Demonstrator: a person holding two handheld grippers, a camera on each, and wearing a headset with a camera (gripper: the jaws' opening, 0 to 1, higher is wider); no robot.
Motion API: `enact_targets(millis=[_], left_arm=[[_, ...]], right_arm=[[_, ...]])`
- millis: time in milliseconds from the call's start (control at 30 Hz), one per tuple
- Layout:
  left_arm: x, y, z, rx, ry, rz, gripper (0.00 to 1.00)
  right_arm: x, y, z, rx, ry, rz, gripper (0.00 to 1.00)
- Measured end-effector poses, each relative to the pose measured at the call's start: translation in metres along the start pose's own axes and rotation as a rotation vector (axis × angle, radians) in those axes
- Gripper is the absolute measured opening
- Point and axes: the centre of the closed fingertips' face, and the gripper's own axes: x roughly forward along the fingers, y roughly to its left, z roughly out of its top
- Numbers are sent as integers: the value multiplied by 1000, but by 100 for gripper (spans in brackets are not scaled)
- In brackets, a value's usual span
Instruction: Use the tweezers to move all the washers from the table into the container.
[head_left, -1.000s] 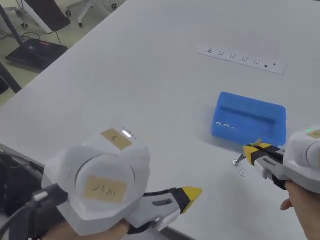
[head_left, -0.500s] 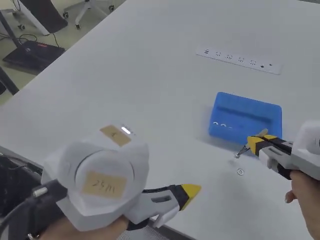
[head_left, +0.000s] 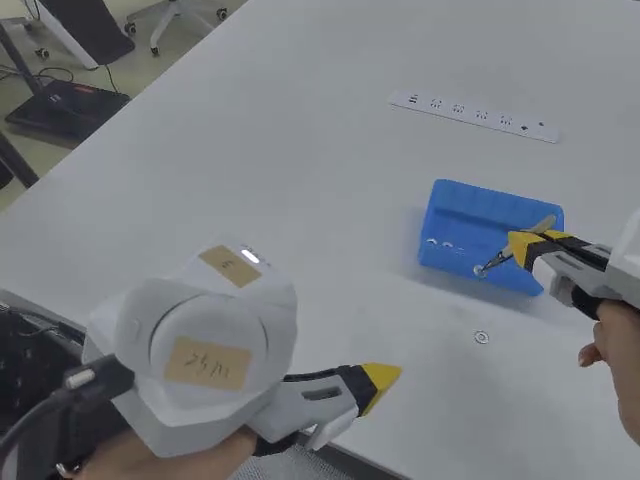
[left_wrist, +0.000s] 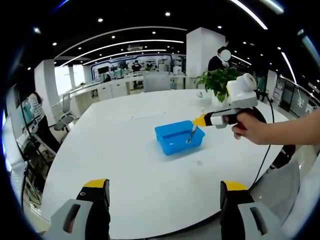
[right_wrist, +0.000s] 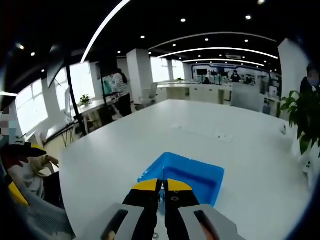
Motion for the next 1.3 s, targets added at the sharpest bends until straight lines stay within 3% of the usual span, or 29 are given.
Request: enact_targets(millis=[333,700,967,1300], left_arm=[[5,-3,-2,-1,15,-8,94],[11,0,-2,2,29,-14,94],[13,8,-3,-7,27,10,94],[17,11,-6,-18,43,12,94]], right_arm=[[13,-11,10,-39,-21,-40,0],[37,-21,-5,-82,29,-52,0],[55,-26,-14,-89,64,-40,0],[64,-27,-22,-104,85,-40,0]])
